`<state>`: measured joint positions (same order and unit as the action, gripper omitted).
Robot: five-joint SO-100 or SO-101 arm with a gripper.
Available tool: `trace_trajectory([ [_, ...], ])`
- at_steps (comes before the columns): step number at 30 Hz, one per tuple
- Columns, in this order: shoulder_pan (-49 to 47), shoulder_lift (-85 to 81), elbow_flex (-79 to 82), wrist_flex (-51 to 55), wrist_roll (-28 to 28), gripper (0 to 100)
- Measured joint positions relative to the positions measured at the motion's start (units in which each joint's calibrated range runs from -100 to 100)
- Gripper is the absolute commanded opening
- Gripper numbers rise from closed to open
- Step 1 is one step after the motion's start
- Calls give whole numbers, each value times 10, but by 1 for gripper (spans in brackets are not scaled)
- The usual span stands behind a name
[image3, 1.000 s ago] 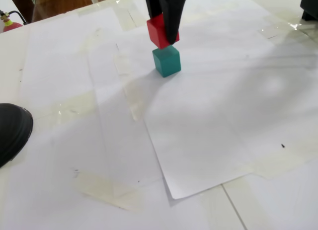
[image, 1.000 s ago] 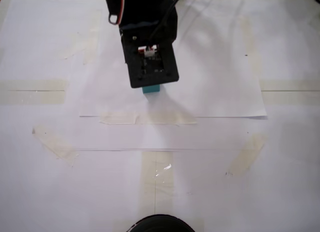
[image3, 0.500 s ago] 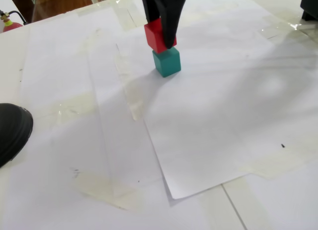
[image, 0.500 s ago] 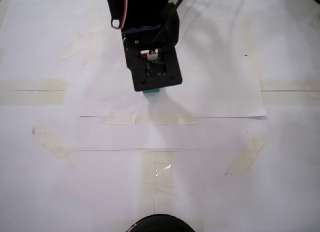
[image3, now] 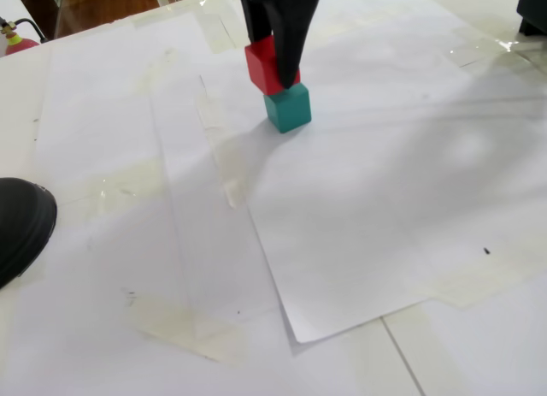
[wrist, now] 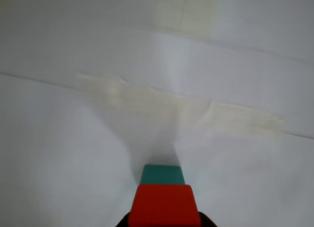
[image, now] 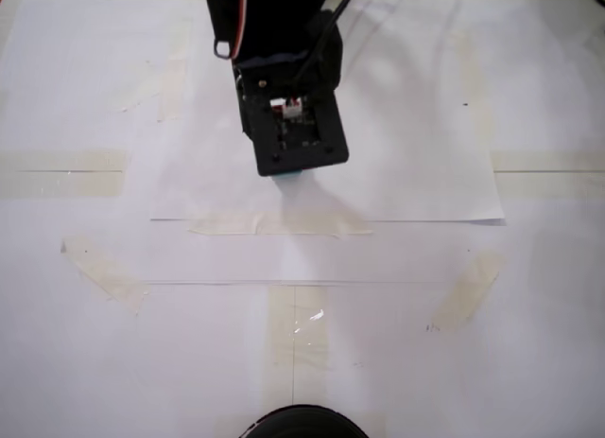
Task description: Put the red cube on the top of the blue cube.
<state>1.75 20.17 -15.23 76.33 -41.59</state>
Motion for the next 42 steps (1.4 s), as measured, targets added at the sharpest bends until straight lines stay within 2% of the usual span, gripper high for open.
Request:
trace_trajectory([
  [18,0,-1,32,-18,0,14],
  [42,-4,-1,38,-33,-6,37],
])
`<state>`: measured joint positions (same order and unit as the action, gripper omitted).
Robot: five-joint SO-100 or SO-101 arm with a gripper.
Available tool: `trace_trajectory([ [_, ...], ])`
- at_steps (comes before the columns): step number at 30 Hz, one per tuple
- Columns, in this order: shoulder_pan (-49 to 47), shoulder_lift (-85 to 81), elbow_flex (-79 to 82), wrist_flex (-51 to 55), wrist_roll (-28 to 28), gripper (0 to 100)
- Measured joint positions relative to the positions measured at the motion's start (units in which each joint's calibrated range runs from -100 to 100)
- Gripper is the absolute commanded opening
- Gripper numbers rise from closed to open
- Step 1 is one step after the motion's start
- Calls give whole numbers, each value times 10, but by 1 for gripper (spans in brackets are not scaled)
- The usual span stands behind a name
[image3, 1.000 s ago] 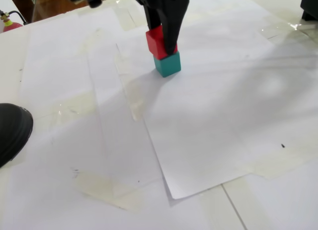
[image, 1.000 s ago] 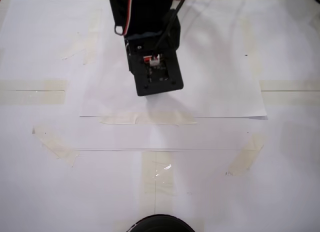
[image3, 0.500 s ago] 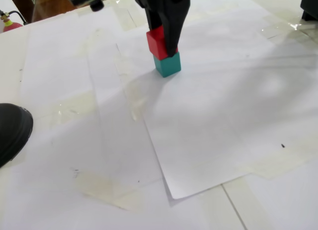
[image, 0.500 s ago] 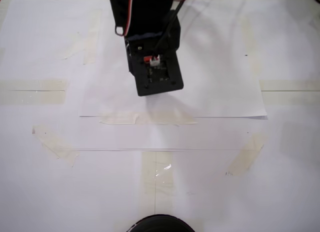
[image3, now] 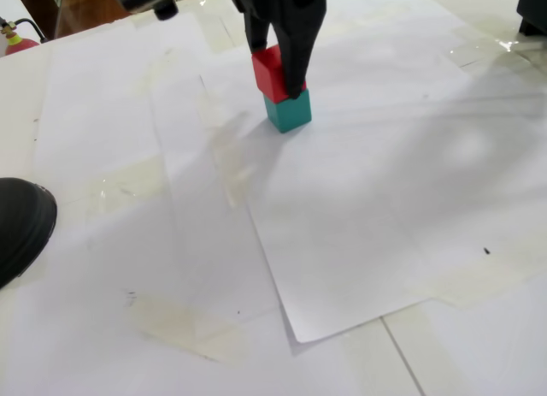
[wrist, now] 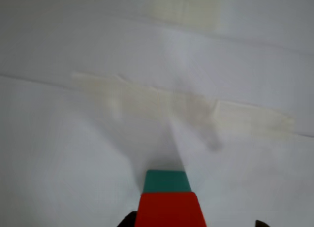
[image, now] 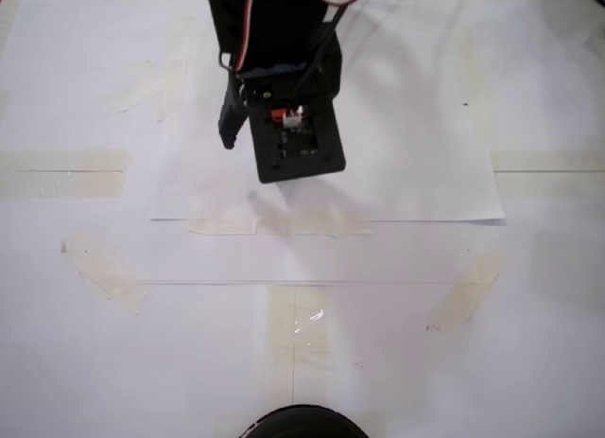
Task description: Put the red cube on the top of the blue cube.
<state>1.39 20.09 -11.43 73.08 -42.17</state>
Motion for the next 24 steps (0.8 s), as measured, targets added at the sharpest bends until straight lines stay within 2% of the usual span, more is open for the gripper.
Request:
trace_trajectory([
  [11,-10,0,0,-1,-10,40],
  [24,-33,-7,0,20,-27,38],
])
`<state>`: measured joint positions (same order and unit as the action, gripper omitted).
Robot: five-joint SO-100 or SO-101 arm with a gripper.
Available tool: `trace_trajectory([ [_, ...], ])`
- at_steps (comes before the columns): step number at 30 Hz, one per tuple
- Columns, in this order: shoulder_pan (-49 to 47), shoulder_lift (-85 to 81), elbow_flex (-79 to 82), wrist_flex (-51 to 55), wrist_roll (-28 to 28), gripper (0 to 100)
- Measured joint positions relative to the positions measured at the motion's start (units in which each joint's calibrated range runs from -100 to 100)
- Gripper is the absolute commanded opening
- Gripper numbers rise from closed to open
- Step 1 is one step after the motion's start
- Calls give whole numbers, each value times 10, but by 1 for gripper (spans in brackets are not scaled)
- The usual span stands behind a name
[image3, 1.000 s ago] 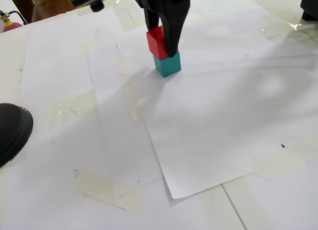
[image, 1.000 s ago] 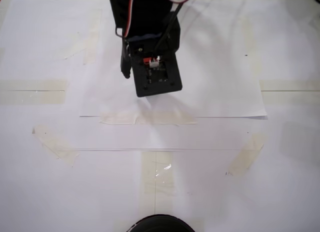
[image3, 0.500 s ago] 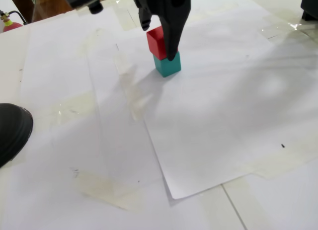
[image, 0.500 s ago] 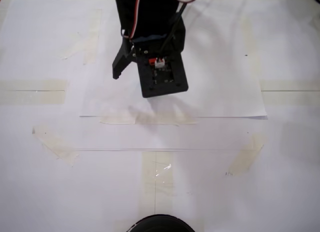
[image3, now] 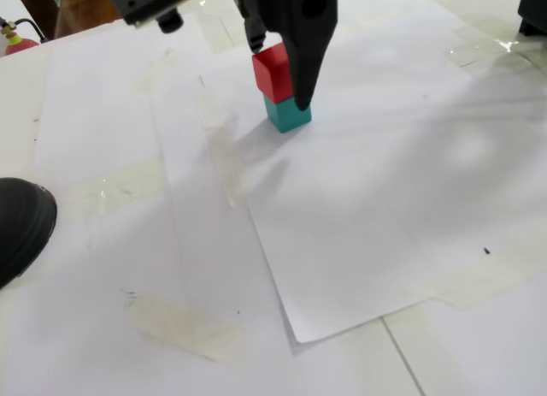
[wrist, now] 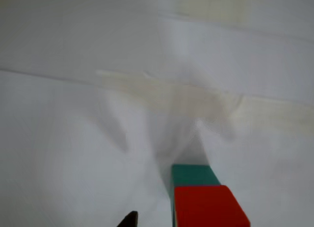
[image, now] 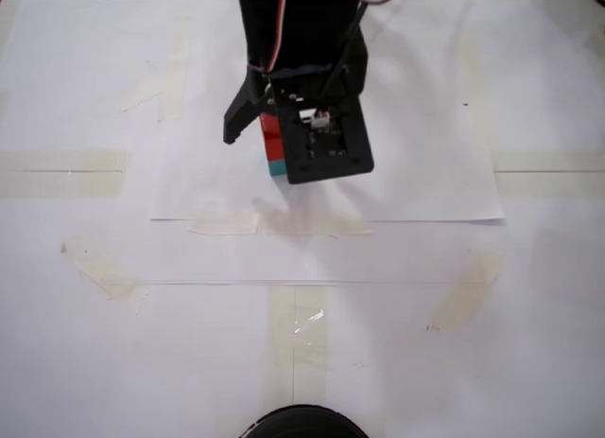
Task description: Put the red cube on the top of the blue cube.
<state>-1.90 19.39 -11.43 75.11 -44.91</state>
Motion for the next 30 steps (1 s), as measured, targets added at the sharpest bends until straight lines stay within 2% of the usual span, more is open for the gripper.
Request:
trace_trajectory([
  [8,-18,-119,0,48,-14,32],
  [10,-23,-164,11,59,-18,29],
  [14,-22,-284,58,84,-32,17],
  [18,-21,-437,144,91,-45,6],
  [25,5,-702,345,93,-54,0],
  [30,6,-835,489,79,-54,0],
])
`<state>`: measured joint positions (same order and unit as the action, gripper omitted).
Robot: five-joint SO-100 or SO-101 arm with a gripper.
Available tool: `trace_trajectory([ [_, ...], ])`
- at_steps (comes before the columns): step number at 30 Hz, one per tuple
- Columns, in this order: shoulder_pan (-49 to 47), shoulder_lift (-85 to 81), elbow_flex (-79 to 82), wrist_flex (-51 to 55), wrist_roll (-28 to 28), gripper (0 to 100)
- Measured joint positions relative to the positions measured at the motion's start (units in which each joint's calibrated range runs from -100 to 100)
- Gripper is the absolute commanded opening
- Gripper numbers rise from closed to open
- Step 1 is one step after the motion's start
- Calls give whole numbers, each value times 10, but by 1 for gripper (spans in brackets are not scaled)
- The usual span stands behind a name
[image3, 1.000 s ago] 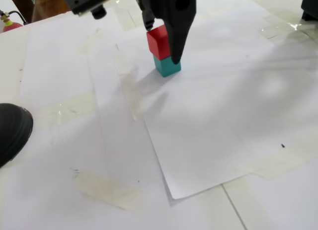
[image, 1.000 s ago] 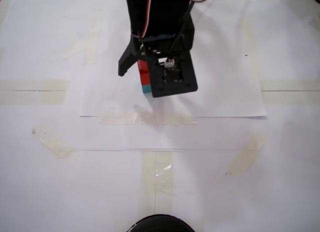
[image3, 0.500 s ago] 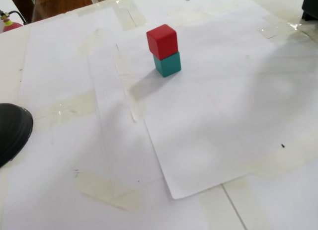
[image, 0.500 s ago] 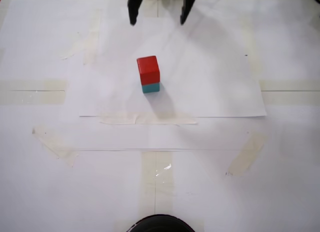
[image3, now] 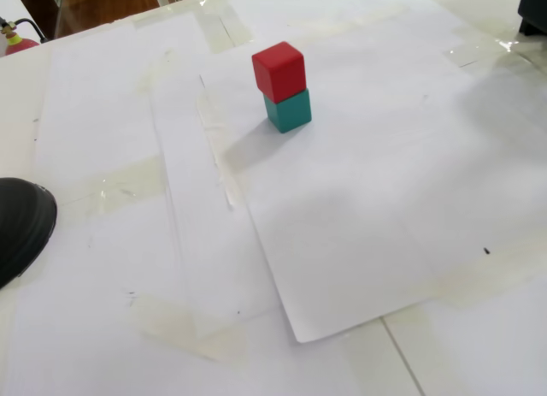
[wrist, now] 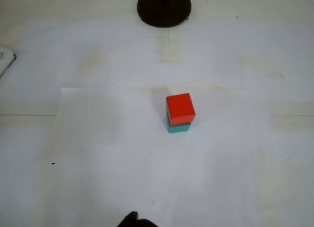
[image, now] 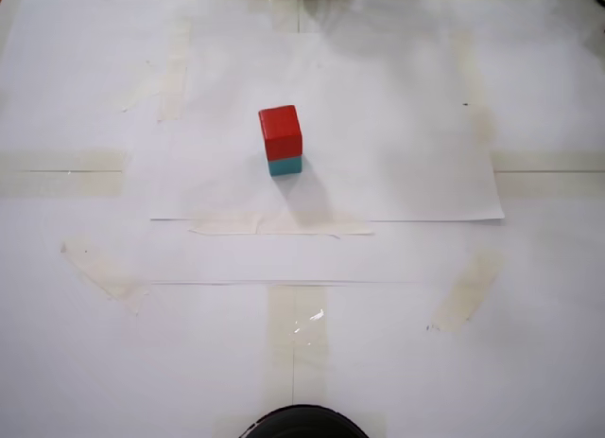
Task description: Put the red cube on the top of the blue cube.
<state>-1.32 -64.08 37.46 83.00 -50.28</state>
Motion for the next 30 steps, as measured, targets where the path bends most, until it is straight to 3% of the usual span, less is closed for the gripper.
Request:
trace_trajectory([
  [14,-20,-267,284,-89,-17,0],
  [30,-21,-329,537,-274,-27,0],
])
